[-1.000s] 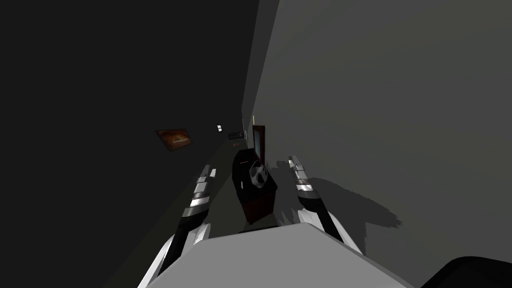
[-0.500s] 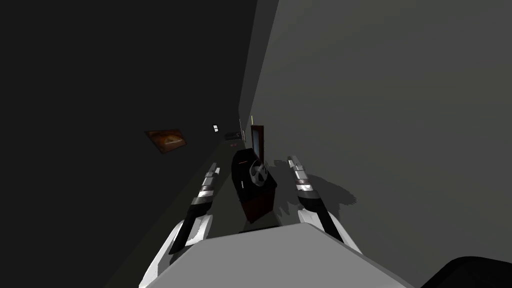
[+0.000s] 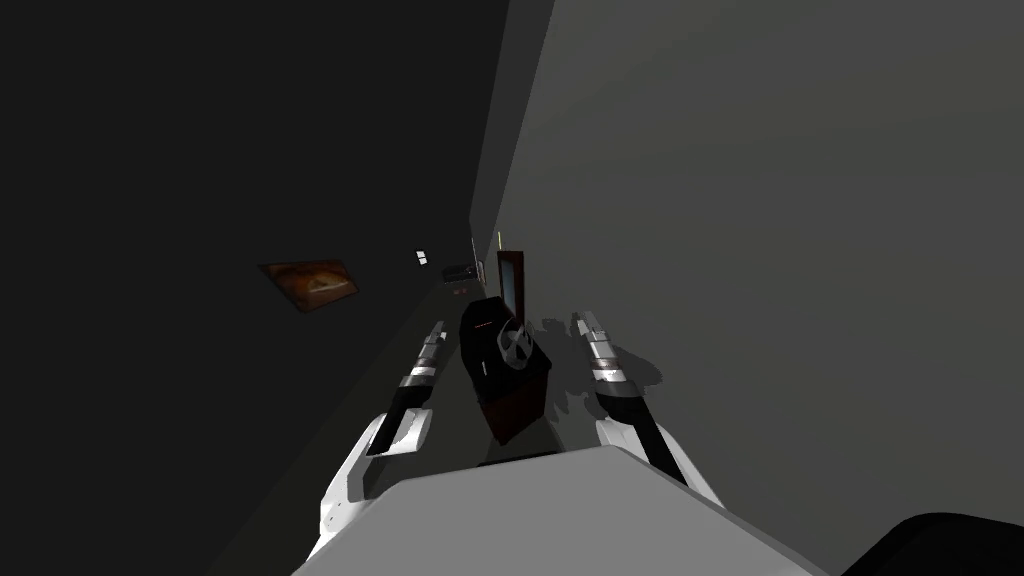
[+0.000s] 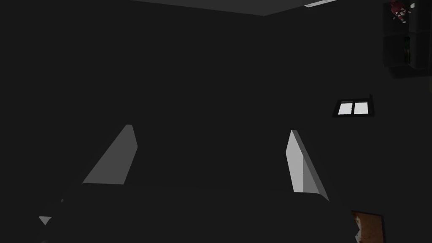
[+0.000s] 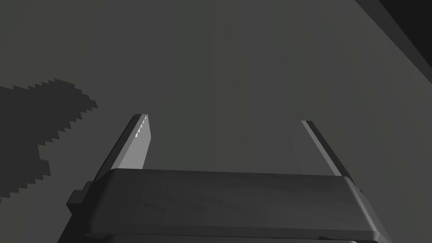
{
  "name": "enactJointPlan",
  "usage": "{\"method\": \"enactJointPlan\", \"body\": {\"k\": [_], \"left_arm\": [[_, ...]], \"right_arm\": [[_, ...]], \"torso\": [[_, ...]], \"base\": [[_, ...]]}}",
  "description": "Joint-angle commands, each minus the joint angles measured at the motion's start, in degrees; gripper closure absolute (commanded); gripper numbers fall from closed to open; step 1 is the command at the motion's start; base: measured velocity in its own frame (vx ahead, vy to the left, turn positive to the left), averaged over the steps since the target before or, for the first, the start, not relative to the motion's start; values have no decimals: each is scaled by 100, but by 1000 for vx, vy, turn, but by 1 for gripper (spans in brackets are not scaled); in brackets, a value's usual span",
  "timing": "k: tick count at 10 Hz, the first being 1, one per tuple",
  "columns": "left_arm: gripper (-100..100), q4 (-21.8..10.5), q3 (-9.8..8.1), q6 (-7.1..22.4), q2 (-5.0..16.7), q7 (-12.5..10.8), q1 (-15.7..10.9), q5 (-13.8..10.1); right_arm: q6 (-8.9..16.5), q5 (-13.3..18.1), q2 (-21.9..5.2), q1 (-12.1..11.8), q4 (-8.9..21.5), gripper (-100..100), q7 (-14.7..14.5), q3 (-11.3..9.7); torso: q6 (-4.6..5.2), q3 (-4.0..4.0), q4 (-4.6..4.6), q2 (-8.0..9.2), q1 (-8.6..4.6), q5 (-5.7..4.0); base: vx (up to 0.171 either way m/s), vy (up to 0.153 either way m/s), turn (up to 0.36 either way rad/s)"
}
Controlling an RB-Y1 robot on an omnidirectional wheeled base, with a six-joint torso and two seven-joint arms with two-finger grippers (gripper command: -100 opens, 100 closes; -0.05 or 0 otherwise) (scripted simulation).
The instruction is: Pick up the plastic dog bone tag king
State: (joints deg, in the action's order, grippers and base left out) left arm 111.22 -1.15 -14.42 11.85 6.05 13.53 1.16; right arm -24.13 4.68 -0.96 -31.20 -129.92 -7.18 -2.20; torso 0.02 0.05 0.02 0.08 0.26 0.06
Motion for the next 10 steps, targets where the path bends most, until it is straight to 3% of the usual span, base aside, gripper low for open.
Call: {"method": "enactJointPlan", "body": {"k": [1, 5, 10], "left_arm": [[-100, -286, 3, 286, 123, 112, -286, -54], [-100, -793, -13, 690, 286, 260, -802, -122], [-100, -1746, -88, 1448, 613, 650, -1671, -235]], "right_arm": [[0, 0, 0, 0, 0, 0, 0, 0], [0, 0, 0, 0, 0, 0, 0, 0], [0, 0, 0, 0, 0, 0, 0, 0]], "torso": [[0, 0, 0, 0, 0, 0], [-1, 1, 0, 2, -2, 0], [-2, -1, 0, -2, -10, -2]], "base": [[-56, 77, -192], [-38, 55, -101], [-45, 40, -162]]}}
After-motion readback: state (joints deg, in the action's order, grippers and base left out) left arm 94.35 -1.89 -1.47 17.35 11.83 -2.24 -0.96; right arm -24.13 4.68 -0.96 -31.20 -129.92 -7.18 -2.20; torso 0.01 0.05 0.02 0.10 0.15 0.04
